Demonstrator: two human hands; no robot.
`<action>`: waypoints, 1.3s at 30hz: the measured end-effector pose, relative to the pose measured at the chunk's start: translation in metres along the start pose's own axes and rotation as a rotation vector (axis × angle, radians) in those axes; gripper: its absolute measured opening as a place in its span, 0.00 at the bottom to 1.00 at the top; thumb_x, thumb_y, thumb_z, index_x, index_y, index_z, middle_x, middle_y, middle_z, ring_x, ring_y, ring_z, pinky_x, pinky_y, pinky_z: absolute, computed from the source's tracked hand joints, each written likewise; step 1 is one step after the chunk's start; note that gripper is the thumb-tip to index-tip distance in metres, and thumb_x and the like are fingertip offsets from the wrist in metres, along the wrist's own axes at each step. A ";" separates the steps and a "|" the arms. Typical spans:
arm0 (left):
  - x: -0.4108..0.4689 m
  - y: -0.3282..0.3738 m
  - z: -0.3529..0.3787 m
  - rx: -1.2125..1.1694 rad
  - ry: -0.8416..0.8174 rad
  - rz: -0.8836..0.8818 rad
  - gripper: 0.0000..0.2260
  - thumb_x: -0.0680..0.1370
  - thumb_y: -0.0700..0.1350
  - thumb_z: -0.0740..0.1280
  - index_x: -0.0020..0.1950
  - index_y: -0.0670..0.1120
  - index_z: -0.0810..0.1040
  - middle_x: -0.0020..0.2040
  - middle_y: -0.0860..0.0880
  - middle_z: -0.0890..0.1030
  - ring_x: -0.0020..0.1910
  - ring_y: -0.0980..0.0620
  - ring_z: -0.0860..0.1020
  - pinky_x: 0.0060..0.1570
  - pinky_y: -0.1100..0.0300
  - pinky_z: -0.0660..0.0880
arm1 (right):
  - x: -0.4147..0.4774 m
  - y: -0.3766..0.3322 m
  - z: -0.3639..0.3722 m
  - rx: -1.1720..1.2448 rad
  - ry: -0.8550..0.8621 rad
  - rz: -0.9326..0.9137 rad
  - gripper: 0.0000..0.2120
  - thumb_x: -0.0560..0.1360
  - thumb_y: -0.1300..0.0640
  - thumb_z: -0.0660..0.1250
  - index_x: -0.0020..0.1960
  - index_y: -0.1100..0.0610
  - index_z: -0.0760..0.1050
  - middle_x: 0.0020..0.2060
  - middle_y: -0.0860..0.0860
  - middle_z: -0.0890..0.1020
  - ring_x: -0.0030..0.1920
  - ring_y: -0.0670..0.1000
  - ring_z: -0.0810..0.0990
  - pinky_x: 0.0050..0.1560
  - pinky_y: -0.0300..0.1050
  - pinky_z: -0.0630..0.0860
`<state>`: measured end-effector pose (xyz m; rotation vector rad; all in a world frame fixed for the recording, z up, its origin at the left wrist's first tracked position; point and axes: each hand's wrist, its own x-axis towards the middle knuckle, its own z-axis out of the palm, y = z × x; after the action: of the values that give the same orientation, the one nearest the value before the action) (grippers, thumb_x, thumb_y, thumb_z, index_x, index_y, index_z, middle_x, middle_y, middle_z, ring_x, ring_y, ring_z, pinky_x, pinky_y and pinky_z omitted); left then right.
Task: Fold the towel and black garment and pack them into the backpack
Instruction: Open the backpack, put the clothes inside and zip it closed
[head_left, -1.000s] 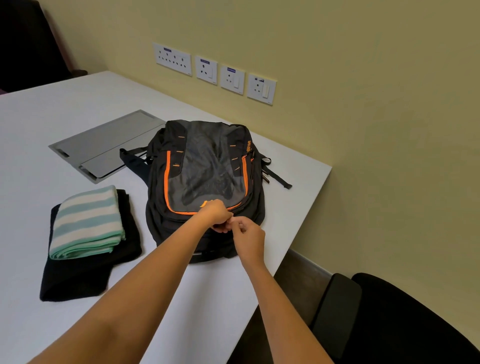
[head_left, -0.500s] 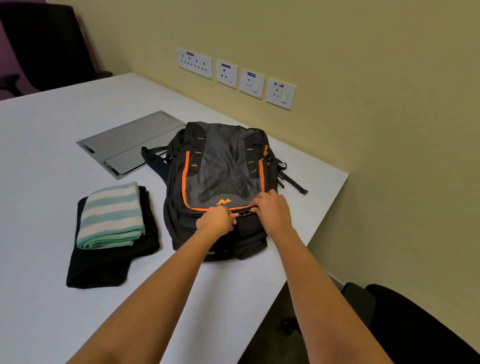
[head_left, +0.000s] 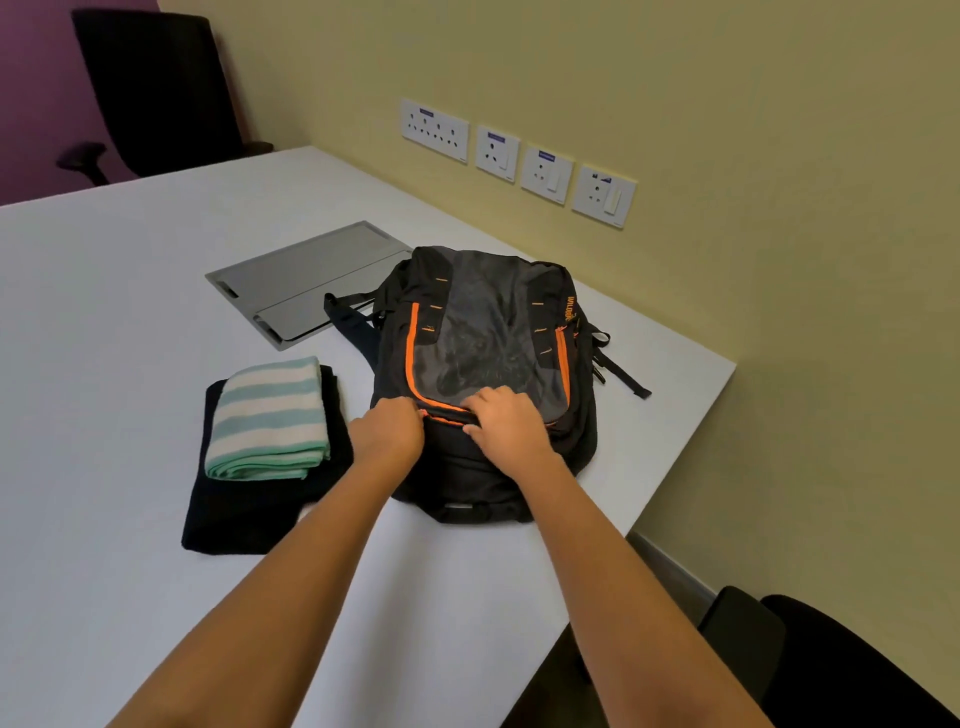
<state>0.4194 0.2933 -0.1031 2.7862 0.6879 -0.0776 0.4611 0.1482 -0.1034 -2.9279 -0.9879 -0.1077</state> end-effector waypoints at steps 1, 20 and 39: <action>0.000 0.000 0.001 0.005 0.010 0.002 0.15 0.81 0.44 0.52 0.57 0.48 0.78 0.56 0.44 0.79 0.56 0.42 0.76 0.52 0.52 0.69 | 0.003 -0.006 0.003 -0.007 -0.021 0.008 0.16 0.80 0.53 0.60 0.66 0.55 0.71 0.61 0.53 0.75 0.62 0.56 0.71 0.59 0.50 0.66; 0.118 -0.020 -0.026 0.013 0.139 -0.121 0.09 0.81 0.40 0.58 0.49 0.43 0.78 0.46 0.44 0.79 0.50 0.43 0.77 0.59 0.51 0.66 | 0.021 0.027 -0.009 -0.083 0.543 -0.196 0.07 0.75 0.59 0.61 0.48 0.55 0.77 0.39 0.50 0.79 0.39 0.52 0.77 0.41 0.40 0.64; 0.181 -0.028 0.011 -0.029 0.165 -0.043 0.12 0.82 0.45 0.54 0.56 0.41 0.75 0.52 0.40 0.79 0.53 0.40 0.77 0.59 0.49 0.66 | 0.033 0.038 0.010 0.145 0.407 -0.306 0.10 0.77 0.55 0.58 0.47 0.56 0.78 0.40 0.49 0.79 0.40 0.47 0.75 0.39 0.40 0.72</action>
<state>0.5668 0.3959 -0.1420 2.7719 0.7814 0.1547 0.5110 0.1385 -0.1118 -2.4599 -1.2893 -0.5892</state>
